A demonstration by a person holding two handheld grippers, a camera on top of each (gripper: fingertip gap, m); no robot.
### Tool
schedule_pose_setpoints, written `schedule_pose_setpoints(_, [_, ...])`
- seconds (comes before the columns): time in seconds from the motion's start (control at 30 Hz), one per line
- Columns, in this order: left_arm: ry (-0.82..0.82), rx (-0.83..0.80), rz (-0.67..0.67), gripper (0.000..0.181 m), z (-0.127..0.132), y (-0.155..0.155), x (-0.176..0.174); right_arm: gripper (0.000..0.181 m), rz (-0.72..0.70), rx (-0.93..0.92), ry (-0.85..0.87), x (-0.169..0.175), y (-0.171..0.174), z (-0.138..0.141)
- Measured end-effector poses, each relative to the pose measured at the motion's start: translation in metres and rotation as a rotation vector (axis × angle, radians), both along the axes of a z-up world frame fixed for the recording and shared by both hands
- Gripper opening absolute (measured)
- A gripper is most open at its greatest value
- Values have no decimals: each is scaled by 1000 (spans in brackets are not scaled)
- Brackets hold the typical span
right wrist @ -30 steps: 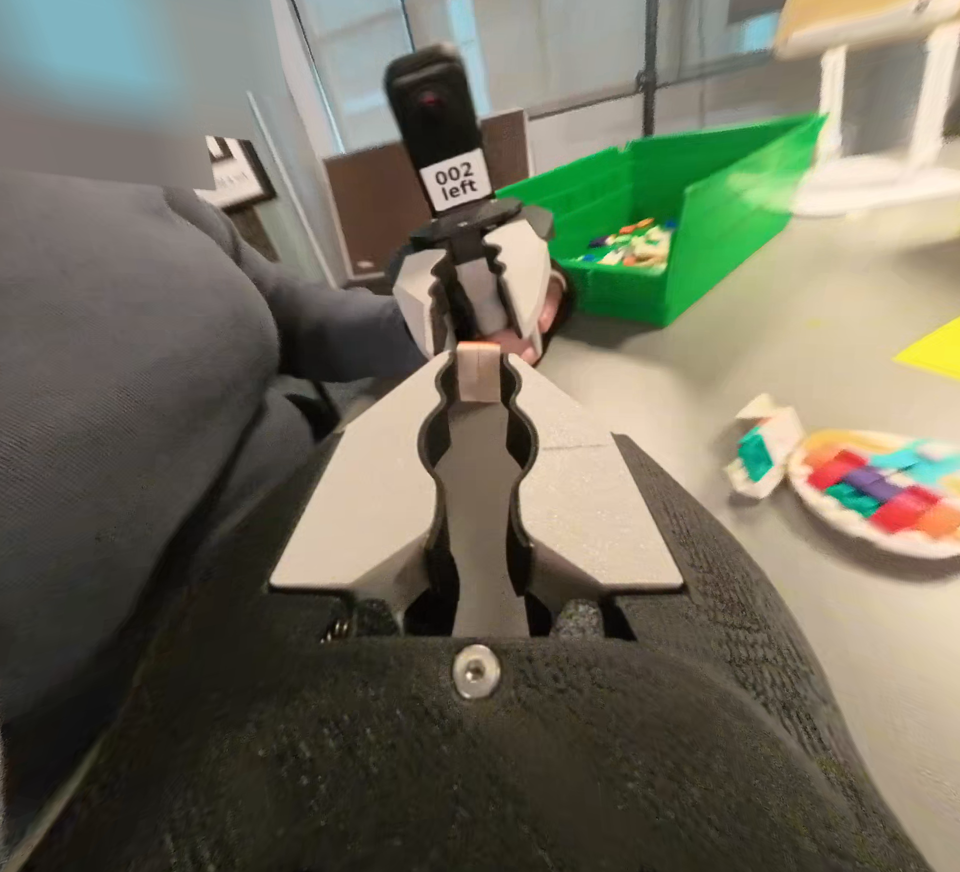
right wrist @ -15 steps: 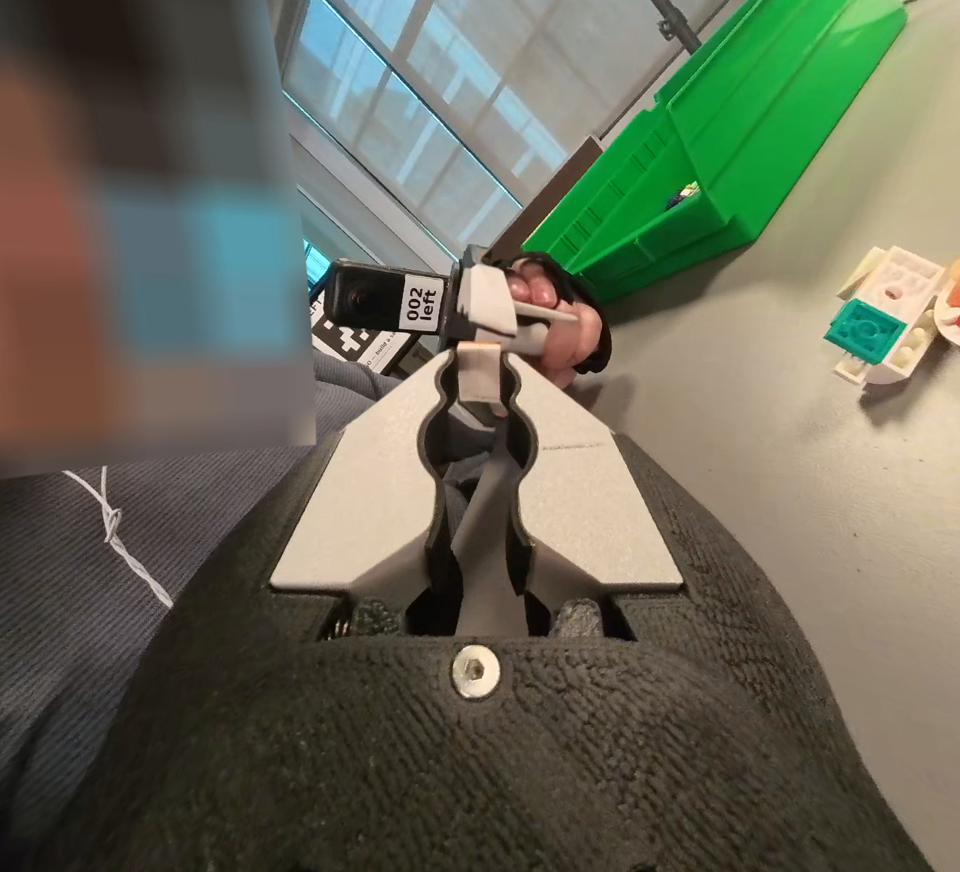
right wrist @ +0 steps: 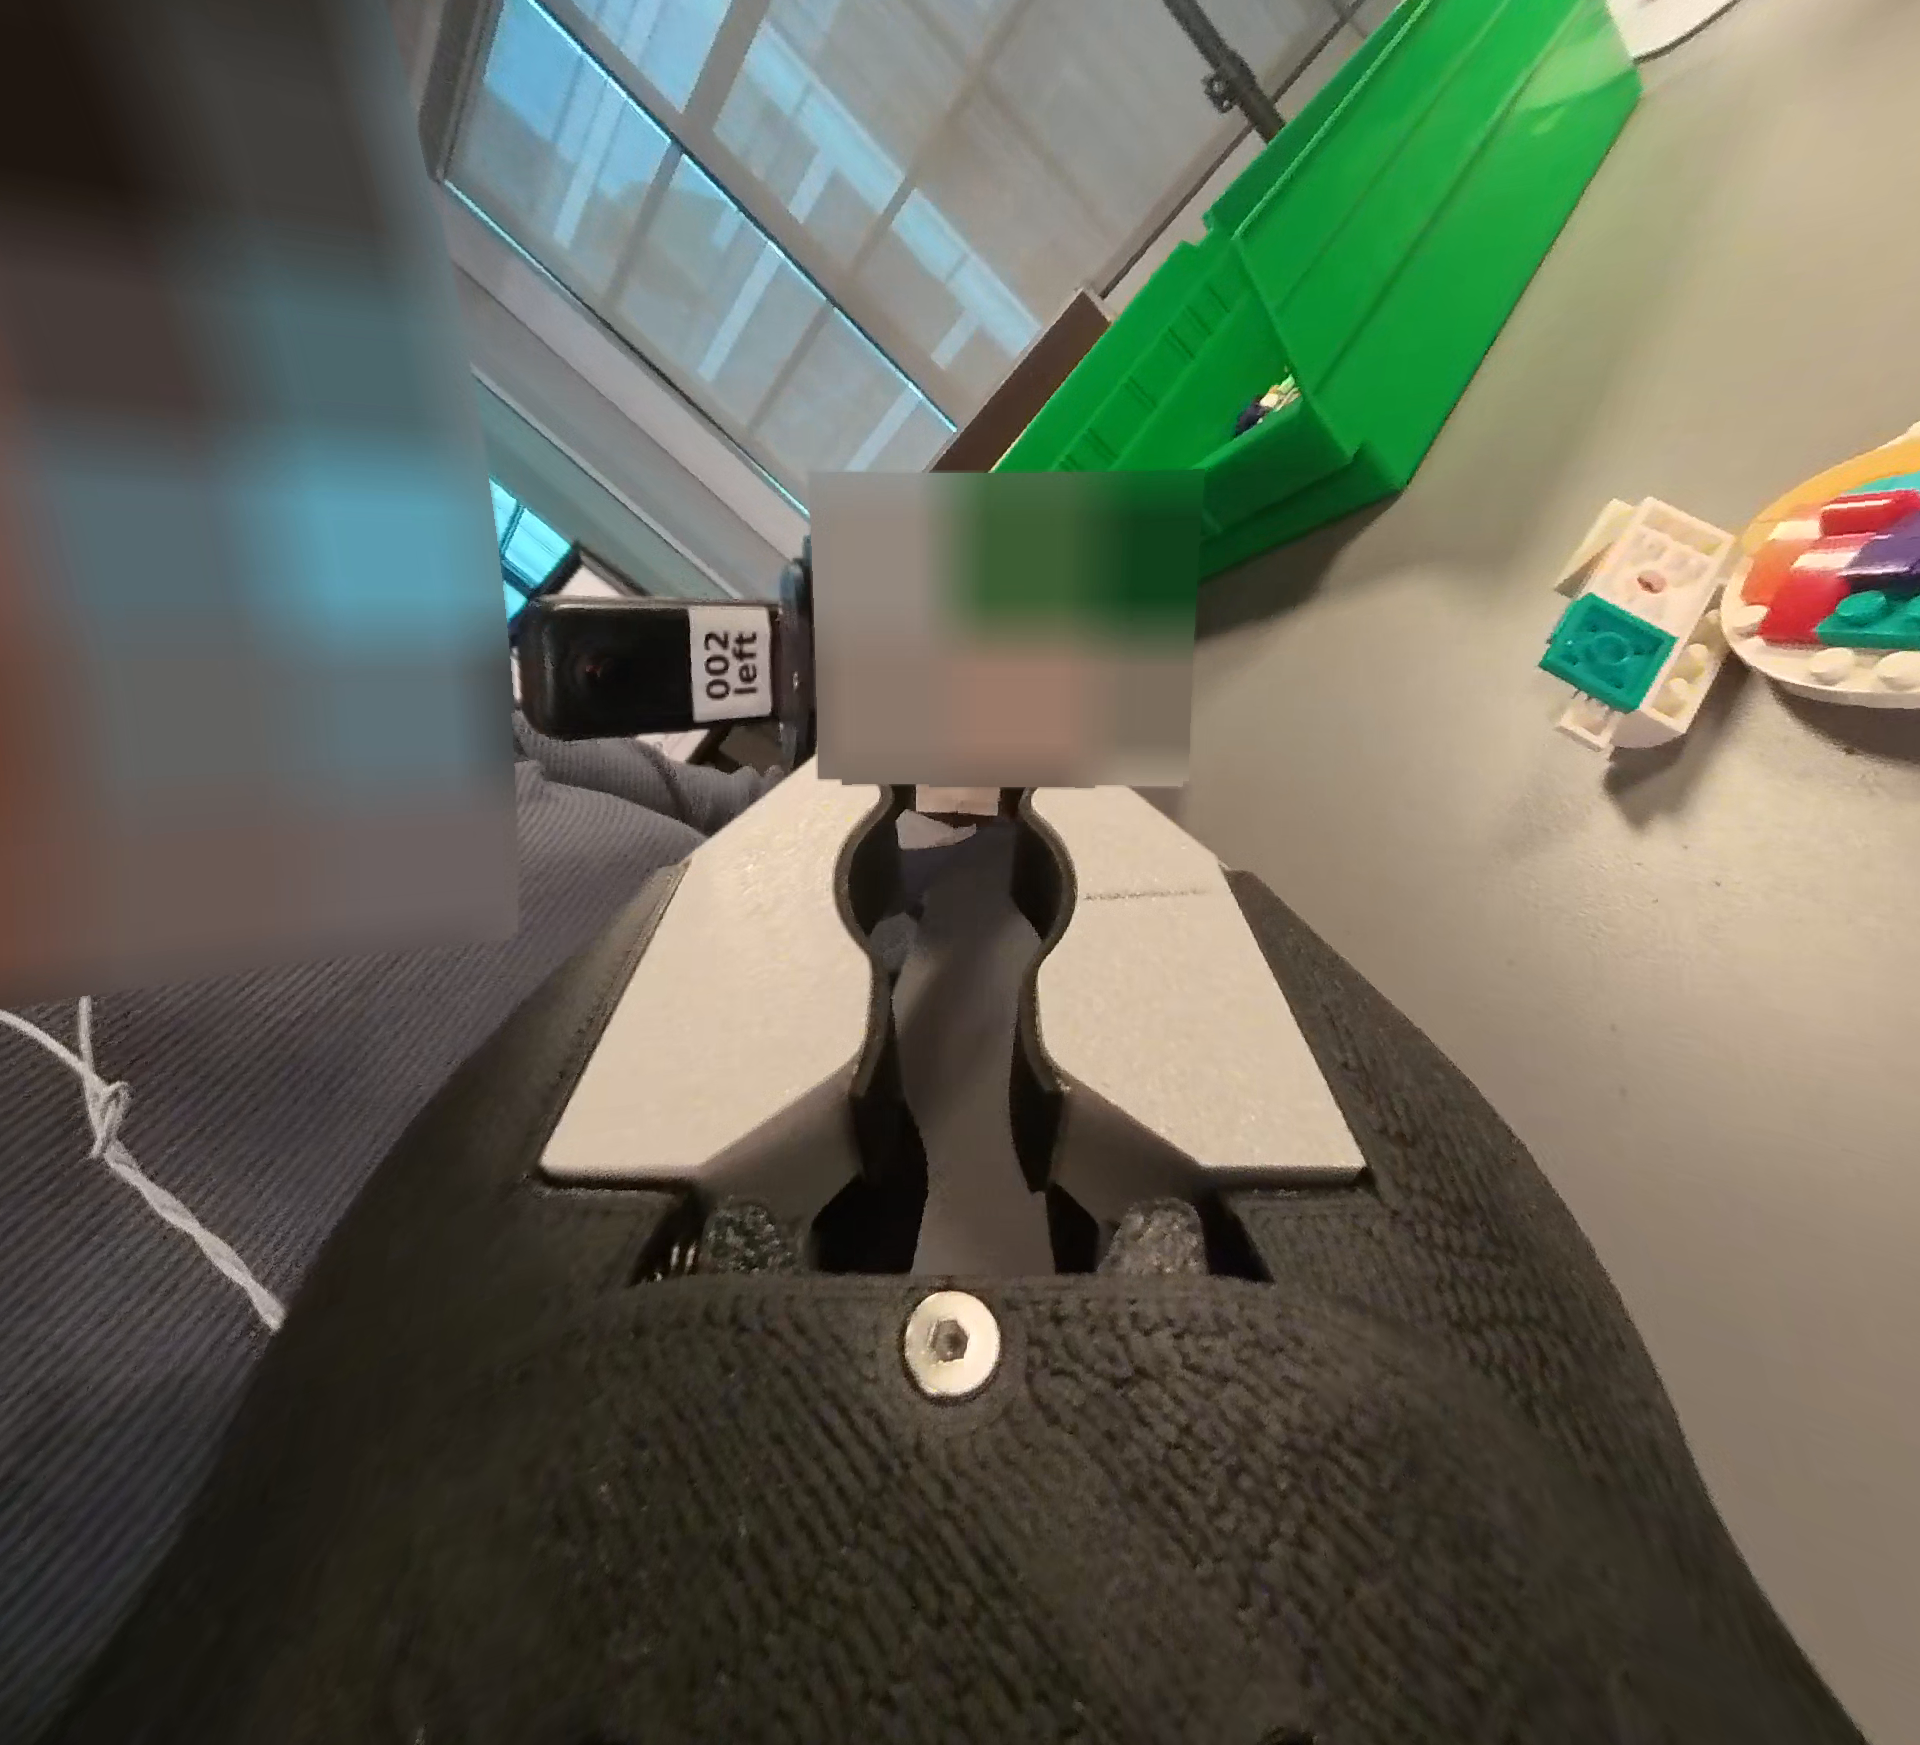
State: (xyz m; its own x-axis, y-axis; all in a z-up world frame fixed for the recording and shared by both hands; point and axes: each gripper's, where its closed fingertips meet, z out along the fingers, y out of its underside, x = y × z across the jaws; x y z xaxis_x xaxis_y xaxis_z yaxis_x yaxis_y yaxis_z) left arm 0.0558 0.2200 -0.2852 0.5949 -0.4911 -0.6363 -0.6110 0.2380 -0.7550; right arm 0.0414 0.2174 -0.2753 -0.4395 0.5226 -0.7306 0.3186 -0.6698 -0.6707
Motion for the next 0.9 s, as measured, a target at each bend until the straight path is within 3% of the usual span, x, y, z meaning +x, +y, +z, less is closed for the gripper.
schedule_pose_setpoints(0.13, [-41, -25, -2, 23, 1, 1, -2, 13, -19, 14, 8, -1, 1, 1])
schedule_pose_setpoints(0.4, [-92, -177, -199, 23, -10, -13, 7, 12, 110, 145, -56, 9, -12, -13])
schedule_pose_setpoints(0.7, [-593, -507, -352, 21, 6, -16, 3, 13, 52, 430, 72, 11, -15, -8])
schedule_pose_setpoints(0.9, [-718, -574, -406, 13, 13, -17, 1, 13, -6, 615, 156, 9, -17, -5])
